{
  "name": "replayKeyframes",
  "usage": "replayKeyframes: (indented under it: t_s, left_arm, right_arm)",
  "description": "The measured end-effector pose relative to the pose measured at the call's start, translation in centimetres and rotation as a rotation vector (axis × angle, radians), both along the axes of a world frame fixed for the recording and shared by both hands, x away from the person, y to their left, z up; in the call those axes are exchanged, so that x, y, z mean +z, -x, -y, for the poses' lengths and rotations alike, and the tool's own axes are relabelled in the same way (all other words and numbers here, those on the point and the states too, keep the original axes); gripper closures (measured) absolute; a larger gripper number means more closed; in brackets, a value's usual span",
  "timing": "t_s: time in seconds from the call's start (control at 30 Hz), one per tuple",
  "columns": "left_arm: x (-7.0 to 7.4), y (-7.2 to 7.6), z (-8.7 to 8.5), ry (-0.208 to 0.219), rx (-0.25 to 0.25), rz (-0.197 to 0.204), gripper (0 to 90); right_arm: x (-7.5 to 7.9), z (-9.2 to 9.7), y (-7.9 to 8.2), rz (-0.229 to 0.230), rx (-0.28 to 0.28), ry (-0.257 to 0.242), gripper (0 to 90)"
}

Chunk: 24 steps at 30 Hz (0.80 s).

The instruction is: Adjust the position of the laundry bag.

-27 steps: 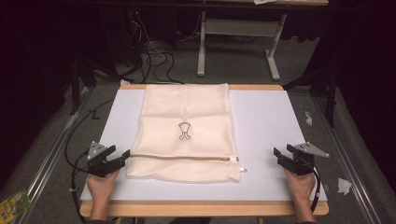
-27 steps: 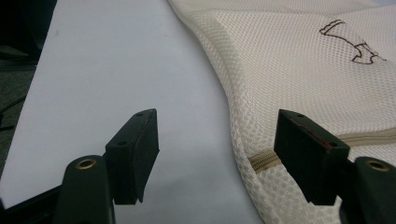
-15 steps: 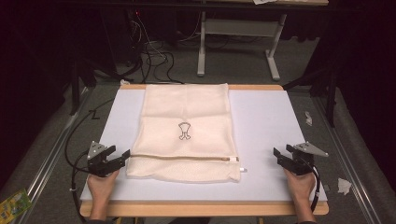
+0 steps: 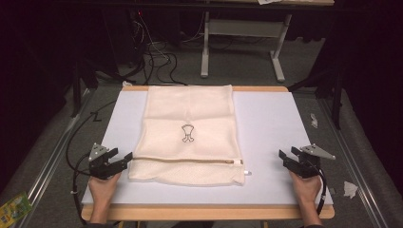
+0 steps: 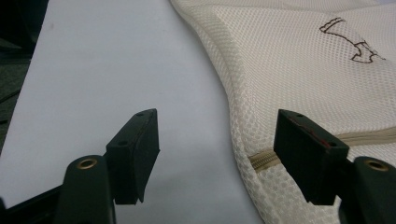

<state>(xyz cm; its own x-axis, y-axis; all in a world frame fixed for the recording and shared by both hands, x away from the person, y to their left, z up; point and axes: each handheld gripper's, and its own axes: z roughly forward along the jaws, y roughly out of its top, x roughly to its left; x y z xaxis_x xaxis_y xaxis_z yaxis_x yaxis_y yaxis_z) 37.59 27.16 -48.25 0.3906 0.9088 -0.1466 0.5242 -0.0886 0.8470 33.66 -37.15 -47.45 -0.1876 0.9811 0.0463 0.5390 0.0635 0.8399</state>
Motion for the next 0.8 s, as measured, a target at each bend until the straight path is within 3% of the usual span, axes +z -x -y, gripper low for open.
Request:
replayKeyframes:
  t_s: [0.13, 0.3, 0.4, 0.8]
  left_arm:
    - [0.04, 0.07, 0.18, -0.02, 0.005, 0.011, 33.4]
    - [0.07, 0.03, 0.04, -0.004, 0.004, 0.009, 33.7]
    - [0.23, -0.03, -0.04, 0.001, -0.003, -0.004, 37.5]
    - [0.57, -0.12, 0.33, 0.012, -0.026, -0.034, 36.8]
  right_arm:
    - [0.04, -0.02, -0.18, -0.023, 0.001, 0.003, 47.8]
    - [0.18, 0.13, -0.09, -0.021, -0.007, -0.003, 47.8]
    - [0.2, 0.22, -0.08, -0.013, -0.009, -0.012, 47.4]
    - [0.29, -0.02, 0.09, -0.021, 0.017, -0.028, 49.7]
